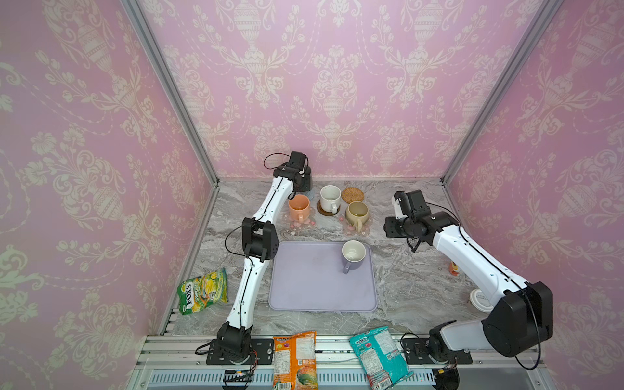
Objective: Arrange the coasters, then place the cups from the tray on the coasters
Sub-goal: 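Carry the grey mug with the left gripper toward the woven wicker coaster, then hold the grey mug with the left gripper above the wicker coaster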
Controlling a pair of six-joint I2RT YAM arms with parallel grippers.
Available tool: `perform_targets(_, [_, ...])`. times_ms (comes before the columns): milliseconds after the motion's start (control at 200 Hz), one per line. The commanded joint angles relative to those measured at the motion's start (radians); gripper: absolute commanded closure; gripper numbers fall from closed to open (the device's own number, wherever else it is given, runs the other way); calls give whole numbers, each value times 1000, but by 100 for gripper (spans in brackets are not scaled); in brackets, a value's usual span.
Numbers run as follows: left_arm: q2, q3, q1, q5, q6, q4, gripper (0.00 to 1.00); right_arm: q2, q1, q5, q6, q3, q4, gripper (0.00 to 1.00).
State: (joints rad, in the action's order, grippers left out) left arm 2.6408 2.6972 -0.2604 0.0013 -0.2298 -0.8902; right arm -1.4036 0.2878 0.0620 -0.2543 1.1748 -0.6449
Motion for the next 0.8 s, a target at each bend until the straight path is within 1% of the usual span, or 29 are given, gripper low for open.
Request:
perform_targets(0, [-16, 50, -7, -50, -27, 93, 100, 6, -13, -28, 25, -29, 10, 50])
perform_targets(220, [-12, 51, -6, -101, -19, 90, 100, -11, -21, -52, 21, -34, 17, 50])
perform_targets(540, [11, 51, -6, -74, -36, 48, 100, -18, -27, -71, 6, -56, 47, 51])
perform_targets(796, [24, 49, -7, -72, -45, 16, 100, -22, -28, -47, 23, -70, 42, 51])
